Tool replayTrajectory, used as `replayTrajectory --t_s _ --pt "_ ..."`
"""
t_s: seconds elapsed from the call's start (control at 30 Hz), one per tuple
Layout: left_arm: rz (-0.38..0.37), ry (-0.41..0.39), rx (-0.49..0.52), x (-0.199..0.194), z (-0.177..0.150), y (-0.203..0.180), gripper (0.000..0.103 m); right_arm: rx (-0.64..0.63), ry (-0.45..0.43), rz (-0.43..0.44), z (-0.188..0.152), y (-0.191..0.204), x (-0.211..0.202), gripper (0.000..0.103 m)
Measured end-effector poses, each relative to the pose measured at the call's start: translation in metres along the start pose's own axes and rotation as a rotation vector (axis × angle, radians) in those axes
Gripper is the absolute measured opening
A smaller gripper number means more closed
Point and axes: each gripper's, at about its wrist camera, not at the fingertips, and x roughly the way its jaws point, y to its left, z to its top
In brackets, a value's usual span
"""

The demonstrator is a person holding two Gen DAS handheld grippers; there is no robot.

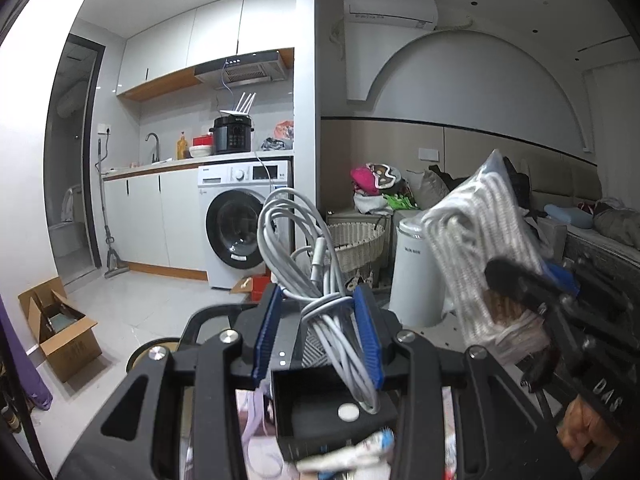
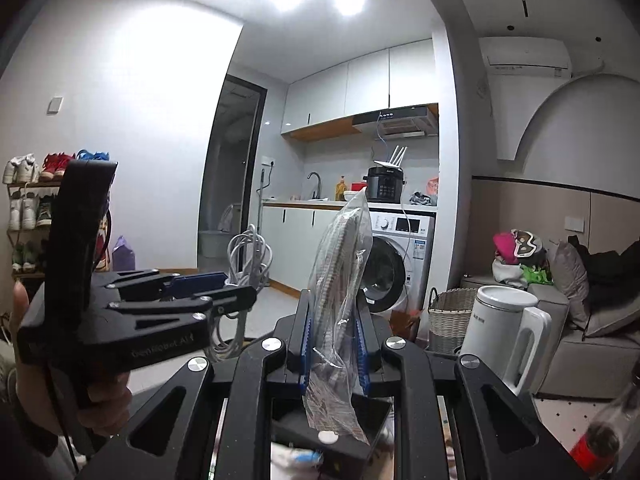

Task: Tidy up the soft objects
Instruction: 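Lift the cable and rope bag and carry both over the black box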

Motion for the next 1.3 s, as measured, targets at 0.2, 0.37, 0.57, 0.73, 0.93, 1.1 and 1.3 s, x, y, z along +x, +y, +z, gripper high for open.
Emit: replayTrajectory --t_s 0.2,0.37,0.57,0.73,0.93,1.1,1.3 --pt "0.018 0.005 -0.041 0.032 0.010 0.004 0.036 0.023 0.028 -0.011 0.001 -0.005 0.042 0.017" --pt "0.051 0.031 -0.059 0.055 0.009 0.007 0.036 0.069 0.066 -0.026 -0.001 -0.019 0.076 0.017" --pt "0.050 0.103 -0.060 0.082 0.002 0.008 0.036 0.107 0.124 -0.039 -0.011 -0.032 0.098 0.017" --pt "0.081 0.198 -0.051 0.106 -0.016 0.007 0.036 0.116 0.179 -0.021 -0.022 -0.040 0.116 0.017" --pt "0.057 0.311 -0.062 0.133 -0.030 0.005 0.036 0.222 0.365 0.004 -0.047 -0.060 0.156 0.017" --pt "0.070 0.368 -0.085 0.150 -0.045 0.008 0.036 0.240 0.454 -0.002 -0.063 -0.065 0.174 0.017" --pt "0.054 0.476 -0.087 0.168 -0.067 0.006 0.036 0.236 0.564 0.015 -0.093 -0.062 0.191 0.017"
